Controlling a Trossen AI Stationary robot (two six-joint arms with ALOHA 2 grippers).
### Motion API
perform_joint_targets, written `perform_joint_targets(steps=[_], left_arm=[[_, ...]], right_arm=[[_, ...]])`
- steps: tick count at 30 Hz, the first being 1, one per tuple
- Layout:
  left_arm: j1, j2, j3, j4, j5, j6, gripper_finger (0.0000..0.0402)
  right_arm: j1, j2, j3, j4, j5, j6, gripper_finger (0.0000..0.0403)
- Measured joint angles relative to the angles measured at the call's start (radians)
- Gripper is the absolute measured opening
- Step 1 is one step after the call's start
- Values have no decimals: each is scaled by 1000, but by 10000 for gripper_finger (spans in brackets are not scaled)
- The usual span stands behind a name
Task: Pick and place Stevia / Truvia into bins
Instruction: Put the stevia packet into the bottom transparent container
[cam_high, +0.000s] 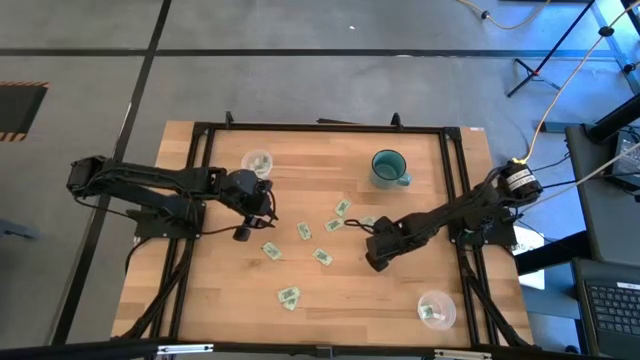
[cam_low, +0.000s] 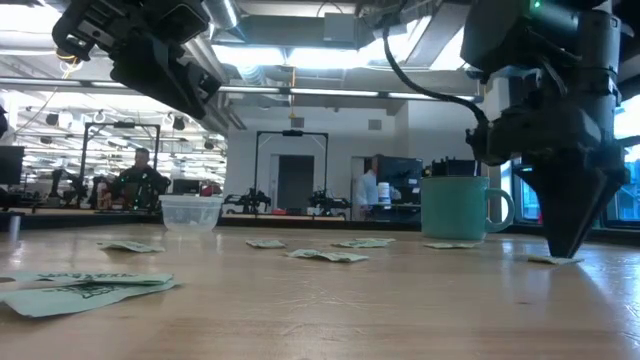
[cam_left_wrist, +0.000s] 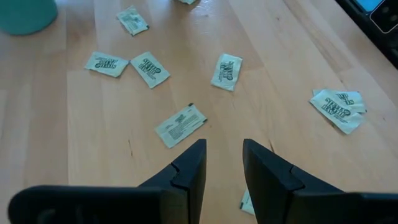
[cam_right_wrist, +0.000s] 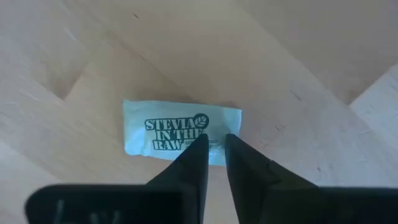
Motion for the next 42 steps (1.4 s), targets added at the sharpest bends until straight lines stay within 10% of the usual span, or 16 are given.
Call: perform_joint_targets(steps=[26,42], left_arm=[[0,0,0,0,-2,1,99],[0,0,0,-8,-59,0,100]], right_arm=[[0,-1,-37,25,1,1,7],[229,-89,392,-439,-87,245,1]])
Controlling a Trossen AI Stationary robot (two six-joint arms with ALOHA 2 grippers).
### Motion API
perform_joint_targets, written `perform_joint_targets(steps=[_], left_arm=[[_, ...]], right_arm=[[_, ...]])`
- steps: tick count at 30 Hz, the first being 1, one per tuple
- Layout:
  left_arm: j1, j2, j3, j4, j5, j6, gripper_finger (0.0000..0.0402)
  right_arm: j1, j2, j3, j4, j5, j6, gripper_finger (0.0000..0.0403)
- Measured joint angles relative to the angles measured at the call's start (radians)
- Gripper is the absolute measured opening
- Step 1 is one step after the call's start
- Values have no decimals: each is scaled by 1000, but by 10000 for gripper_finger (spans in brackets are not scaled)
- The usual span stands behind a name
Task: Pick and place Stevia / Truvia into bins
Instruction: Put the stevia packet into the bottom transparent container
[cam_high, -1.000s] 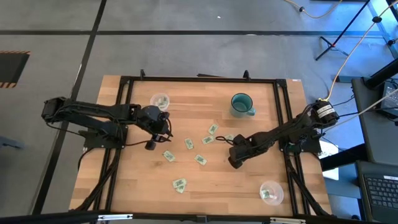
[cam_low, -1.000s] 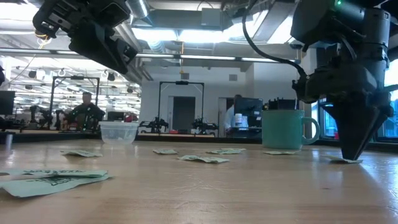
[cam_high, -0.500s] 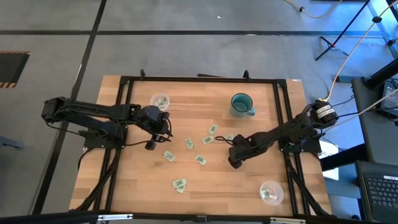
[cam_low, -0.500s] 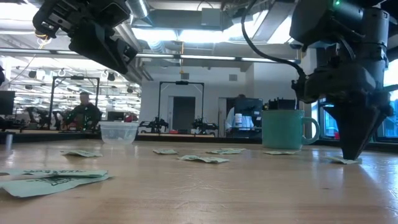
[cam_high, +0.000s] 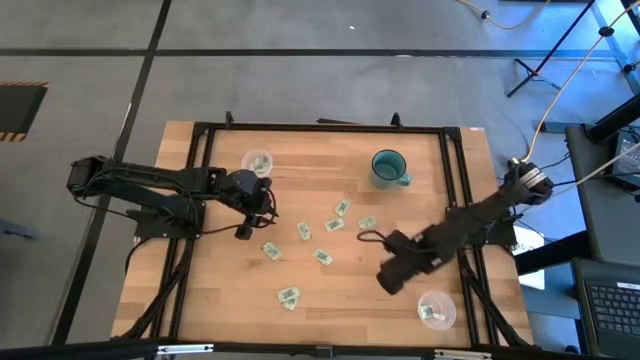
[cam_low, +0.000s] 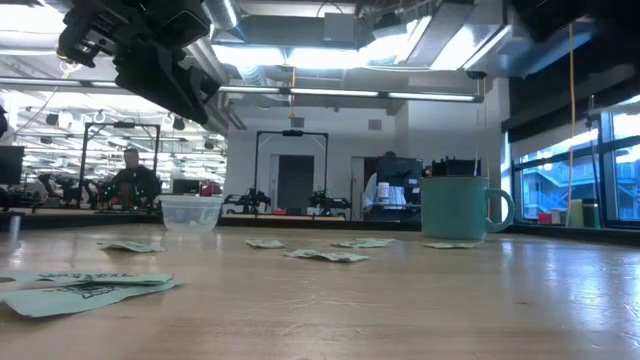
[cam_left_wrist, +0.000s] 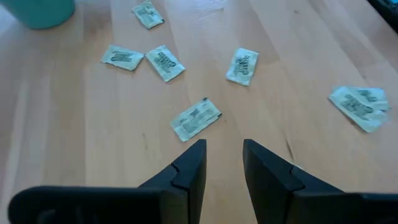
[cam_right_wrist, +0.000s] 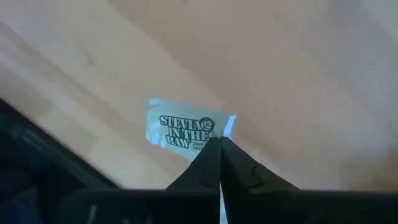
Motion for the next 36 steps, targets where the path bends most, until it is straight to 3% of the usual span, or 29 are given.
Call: perform_joint_targets(steps=[5,10,16,29,36], left_arm=[[0,0,0,0,-1,1,99],[0,0,0,0,-1,1,100],[0,0,0,1,-1,-16,102],[0,0,0,59,-20,-25,102],[0,0,0,57,-20,-25,102]], right_arm=[[167,-1,12,6,-65,333,1],[316,6,-32,15,-64,652,1],[438,23,-92,97,-62,856,0],[466,27,-317,368,-58,852,8],[465,27,-317,409,-58,843,32]])
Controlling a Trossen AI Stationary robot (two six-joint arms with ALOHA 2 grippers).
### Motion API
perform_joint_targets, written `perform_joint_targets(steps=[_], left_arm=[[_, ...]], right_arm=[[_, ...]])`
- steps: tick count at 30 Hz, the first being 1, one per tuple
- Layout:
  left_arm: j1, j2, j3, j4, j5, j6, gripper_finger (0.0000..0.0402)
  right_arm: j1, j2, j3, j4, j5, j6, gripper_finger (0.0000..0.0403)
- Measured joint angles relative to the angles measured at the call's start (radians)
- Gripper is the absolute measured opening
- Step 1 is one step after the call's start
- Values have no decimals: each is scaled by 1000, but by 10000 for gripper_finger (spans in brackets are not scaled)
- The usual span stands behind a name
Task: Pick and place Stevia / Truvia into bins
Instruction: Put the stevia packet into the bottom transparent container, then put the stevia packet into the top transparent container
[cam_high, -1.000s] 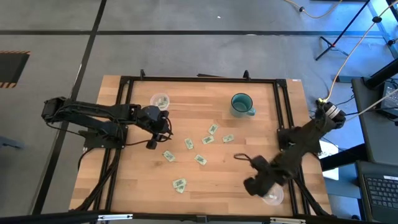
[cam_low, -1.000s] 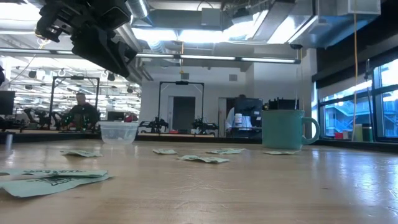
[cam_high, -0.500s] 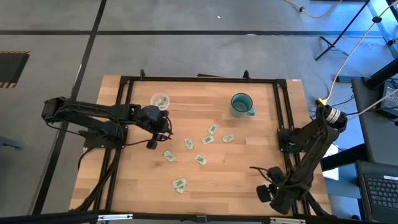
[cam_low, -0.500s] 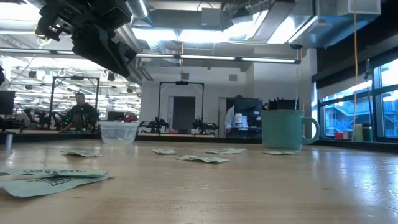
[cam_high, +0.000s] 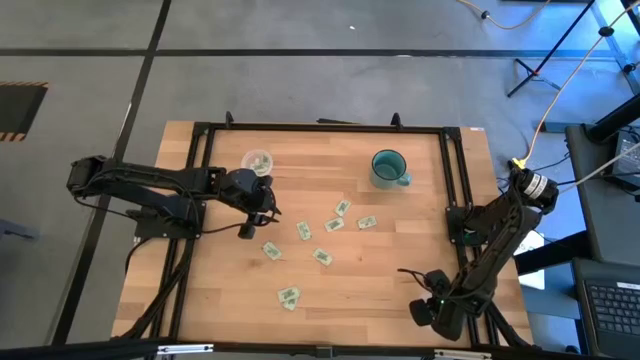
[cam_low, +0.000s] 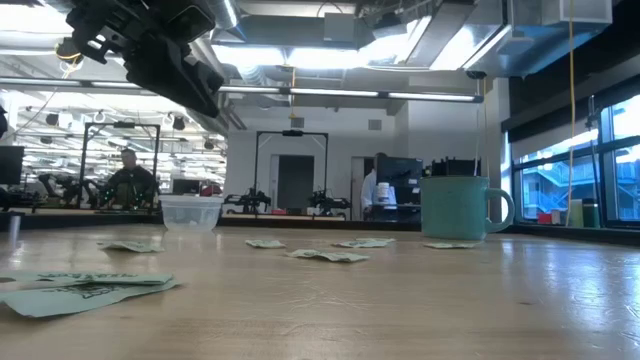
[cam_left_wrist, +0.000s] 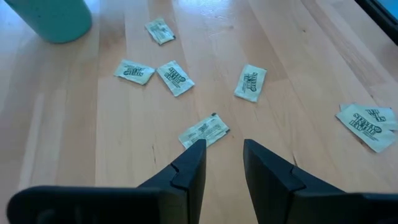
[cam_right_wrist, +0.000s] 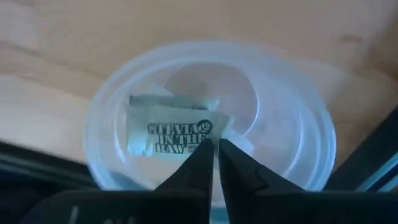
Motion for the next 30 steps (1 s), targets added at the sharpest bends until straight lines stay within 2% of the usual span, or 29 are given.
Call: perform_joint_targets(steps=[10,16,19,24,28,30], left_arm=[[0,0,0,0,-53,0,102],[-1,0,0,-20,-122,51,102],[-14,0,0,-103,-116,77,102],[-66,0,0,-245,-25,31,102],[-132,0,0,-235,-43,1,102],[-168,7,0,-227,-86,0,102]], right_arm=[[0,0,56,-50,-1,-16,66],[-14,0,137,-278,18,-20,68],[-33,0,212,-447,82,-25,68],[-103,-5,332,-735,293,-71,68],[-205,-25,358,-759,354,-280,68],[-264,-29,349,-728,384,-405,68]])
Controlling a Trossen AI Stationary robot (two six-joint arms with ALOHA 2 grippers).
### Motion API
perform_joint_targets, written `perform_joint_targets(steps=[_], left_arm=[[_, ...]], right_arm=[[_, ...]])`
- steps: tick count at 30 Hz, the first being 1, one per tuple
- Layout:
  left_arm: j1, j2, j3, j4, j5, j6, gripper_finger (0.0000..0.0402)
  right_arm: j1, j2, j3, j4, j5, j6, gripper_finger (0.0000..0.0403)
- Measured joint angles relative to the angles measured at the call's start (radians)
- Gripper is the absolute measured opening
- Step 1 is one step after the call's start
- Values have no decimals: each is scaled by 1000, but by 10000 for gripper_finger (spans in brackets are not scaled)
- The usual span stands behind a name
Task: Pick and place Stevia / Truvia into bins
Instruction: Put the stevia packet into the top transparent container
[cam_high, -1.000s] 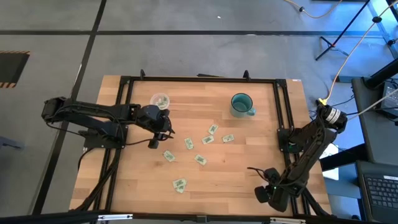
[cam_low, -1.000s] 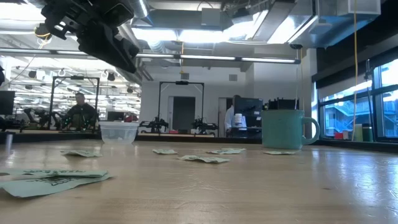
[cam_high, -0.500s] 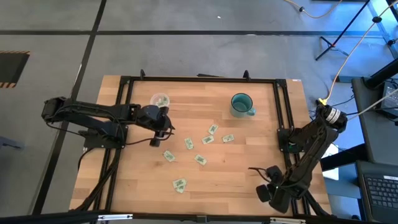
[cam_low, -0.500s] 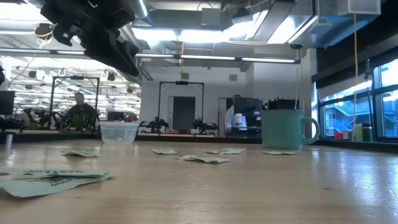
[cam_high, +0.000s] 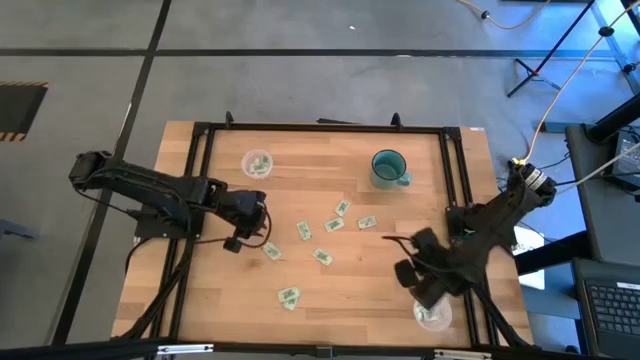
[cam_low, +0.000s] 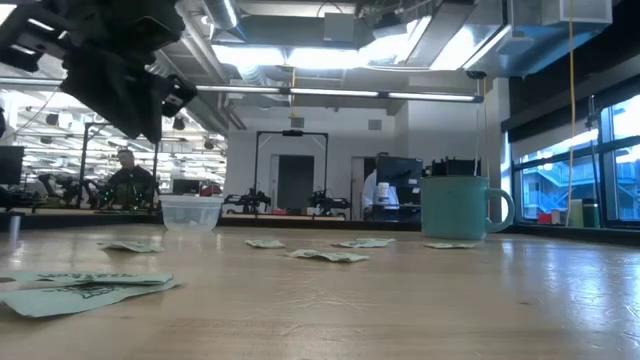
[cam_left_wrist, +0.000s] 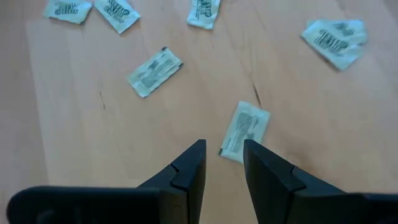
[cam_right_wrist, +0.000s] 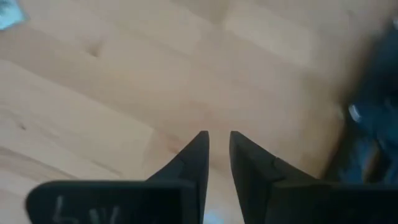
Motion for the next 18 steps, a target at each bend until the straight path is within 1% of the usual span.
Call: perform_joint_targets(steps=[2,4,6,9,14,18], left_arm=[[-35,11,0,-4,-43,0,102],[-65,31,0,14,-69,-2,102],[-90,53,0,29,-70,-3,102],[-120,98,0,75,-68,-24,102],[-150,193,0,96,-69,-55,102],[-159,272,0,105,-70,-80,102]], right_arm=[[-62,-1,-18,50,34,-124,68],[-120,-1,-44,113,45,-241,68],[-171,-1,-70,189,56,-354,68],[-232,0,-108,297,104,-506,68],[-315,0,-150,423,115,-701,68],[-353,0,-162,474,114,-776,68]])
